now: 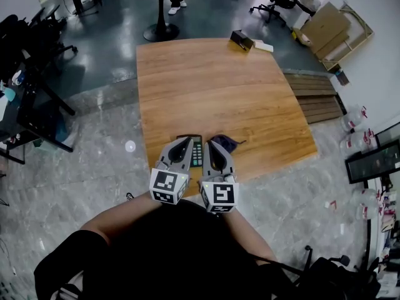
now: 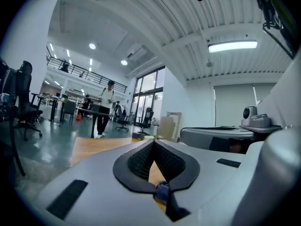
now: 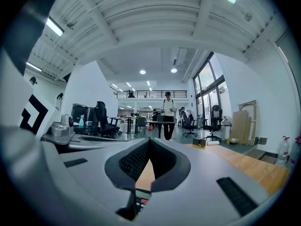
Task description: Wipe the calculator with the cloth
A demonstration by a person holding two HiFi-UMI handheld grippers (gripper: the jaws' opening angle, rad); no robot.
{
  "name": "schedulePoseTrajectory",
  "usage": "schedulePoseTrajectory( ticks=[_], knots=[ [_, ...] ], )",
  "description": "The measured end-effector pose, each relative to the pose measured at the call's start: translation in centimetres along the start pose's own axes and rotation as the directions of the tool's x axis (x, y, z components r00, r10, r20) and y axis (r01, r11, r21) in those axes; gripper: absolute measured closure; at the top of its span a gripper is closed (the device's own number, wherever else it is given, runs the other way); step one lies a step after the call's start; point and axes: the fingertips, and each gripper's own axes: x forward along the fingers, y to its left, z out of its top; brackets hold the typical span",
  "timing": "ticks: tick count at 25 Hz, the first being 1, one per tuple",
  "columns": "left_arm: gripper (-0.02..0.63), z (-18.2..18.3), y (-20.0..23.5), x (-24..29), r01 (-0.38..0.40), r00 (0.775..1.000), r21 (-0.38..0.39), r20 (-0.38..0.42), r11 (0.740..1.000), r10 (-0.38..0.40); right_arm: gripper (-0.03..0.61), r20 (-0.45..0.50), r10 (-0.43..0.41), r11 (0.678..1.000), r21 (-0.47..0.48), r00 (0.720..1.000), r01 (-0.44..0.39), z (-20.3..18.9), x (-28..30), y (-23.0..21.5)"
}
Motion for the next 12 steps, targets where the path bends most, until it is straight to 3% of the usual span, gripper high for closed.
schedulePoseTrajectory(
  ticks=[12],
  knots=[
    [0.606,0.1,1.3,0.6,-0.026,1.0,0.032,-0.01,0.999,0.026,0.563,-0.01,0.001,1.0,0.02,1.0,0.0,-0.6,1.5,-0.5]
  ],
)
